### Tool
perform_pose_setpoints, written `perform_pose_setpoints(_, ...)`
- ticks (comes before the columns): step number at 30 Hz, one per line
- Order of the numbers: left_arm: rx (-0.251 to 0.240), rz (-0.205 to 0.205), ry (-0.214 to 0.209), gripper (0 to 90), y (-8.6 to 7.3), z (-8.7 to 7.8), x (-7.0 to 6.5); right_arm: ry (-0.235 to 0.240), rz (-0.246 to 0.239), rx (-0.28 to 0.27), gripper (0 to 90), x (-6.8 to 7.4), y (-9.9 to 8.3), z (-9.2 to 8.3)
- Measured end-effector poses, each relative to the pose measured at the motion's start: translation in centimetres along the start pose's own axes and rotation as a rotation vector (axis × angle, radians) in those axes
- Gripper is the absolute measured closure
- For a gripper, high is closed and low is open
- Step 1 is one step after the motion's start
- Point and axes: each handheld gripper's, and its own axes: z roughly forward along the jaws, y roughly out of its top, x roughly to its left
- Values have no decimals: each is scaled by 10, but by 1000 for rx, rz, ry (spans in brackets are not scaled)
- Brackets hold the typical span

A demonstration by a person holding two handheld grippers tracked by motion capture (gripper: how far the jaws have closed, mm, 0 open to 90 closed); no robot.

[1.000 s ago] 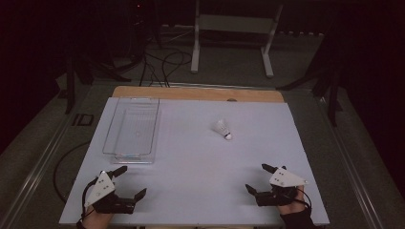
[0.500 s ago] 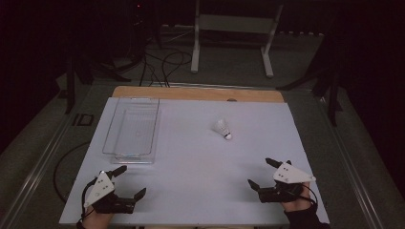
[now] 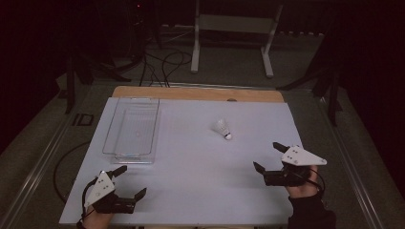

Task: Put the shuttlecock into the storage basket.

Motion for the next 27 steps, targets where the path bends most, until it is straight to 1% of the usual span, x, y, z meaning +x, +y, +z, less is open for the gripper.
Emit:
perform_pose_setpoints(2,-1,-2,-6,2,0,0,0,-7,-8,-1,91,-2,5,2)
perform_pose_setpoints(4,2,1,-5,2,0,0,0,-2,-10,-2,91,-4,9,5)
perform_pose_setpoints(5,0,-1,-7,2,0,0,0,-10,-9,-2,91,-4,11,7)
perform_pose_setpoints(11,1,0,-5,2,0,0,0,-3,-18,9,91,-6,21,20)
perform_pose_setpoints(12,-4,-5,-10,2,0,0,0,0,-14,11,91,-6,23,23)
perform_pose_setpoints(15,-4,-5,-8,2,0,0,0,6,-8,16,91,-6,26,28)
perform_pose_setpoints(16,-7,-5,-7,2,0,-1,0,8,-13,21,91,-6,28,30)
perform_pose_setpoints(18,-7,-6,-5,2,0,-1,0,8,-18,28,91,-7,31,34)
perform_pose_setpoints(21,-4,-2,-7,2,-1,-1,0,2,-9,32,91,-9,35,39)
perform_pose_setpoints(23,-3,-4,-9,2,-1,0,0,7,-9,36,91,-9,37,43)
perform_pose_setpoints(26,-2,-6,-9,2,-1,0,0,3,-8,35,91,-10,39,46)
perform_pose_setpoints(27,-2,-3,-9,2,-1,0,0,0,-9,38,91,-10,41,49)
